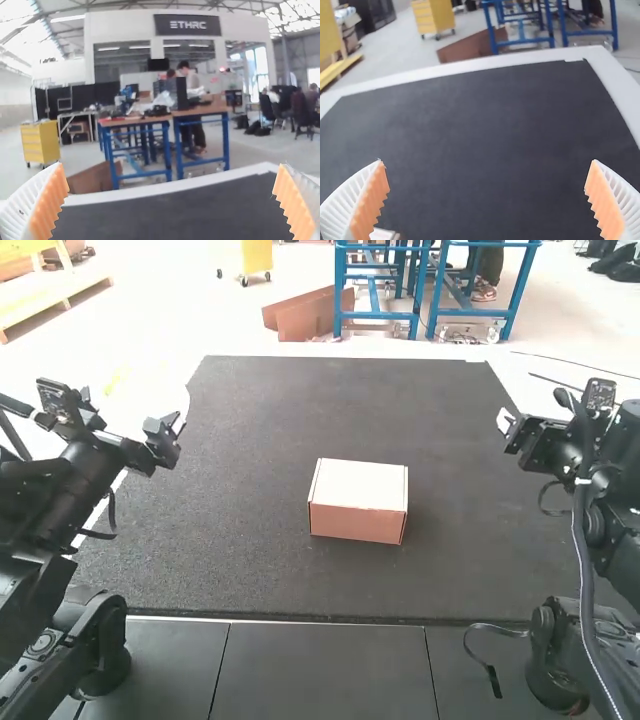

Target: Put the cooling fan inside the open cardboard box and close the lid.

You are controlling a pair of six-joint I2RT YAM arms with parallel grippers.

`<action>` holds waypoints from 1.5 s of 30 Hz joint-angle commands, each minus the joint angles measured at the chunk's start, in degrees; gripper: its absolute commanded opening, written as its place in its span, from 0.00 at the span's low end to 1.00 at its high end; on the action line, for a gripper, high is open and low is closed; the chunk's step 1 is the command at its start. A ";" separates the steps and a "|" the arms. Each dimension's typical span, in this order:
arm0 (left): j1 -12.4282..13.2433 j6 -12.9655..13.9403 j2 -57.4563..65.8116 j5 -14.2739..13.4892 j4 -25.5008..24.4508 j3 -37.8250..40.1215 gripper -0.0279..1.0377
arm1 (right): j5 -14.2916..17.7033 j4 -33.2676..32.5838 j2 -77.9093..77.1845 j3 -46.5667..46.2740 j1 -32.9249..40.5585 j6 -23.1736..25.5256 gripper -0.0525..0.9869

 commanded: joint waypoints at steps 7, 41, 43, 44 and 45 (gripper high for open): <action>0.95 0.74 -0.56 -2.28 0.81 -5.42 0.93 | 0.95 1.80 -6.76 -7.58 1.59 -0.72 0.92; 13.78 1.80 -0.65 5.81 -8.95 -10.79 0.93 | 8.33 -9.89 -28.91 -14.96 5.28 -2.39 0.92; 14.05 3.03 -0.65 5.72 -10.35 -10.87 0.94 | 9.47 -11.56 -28.99 -14.96 5.19 -3.09 0.92; 14.13 3.03 -0.65 5.72 -10.53 -10.87 0.93 | 9.74 -12.70 -28.99 -14.96 5.19 -3.79 0.92; 14.31 3.03 -0.56 5.72 -10.53 -10.87 0.94 | 9.91 -12.97 -28.99 -14.96 5.19 -4.32 0.92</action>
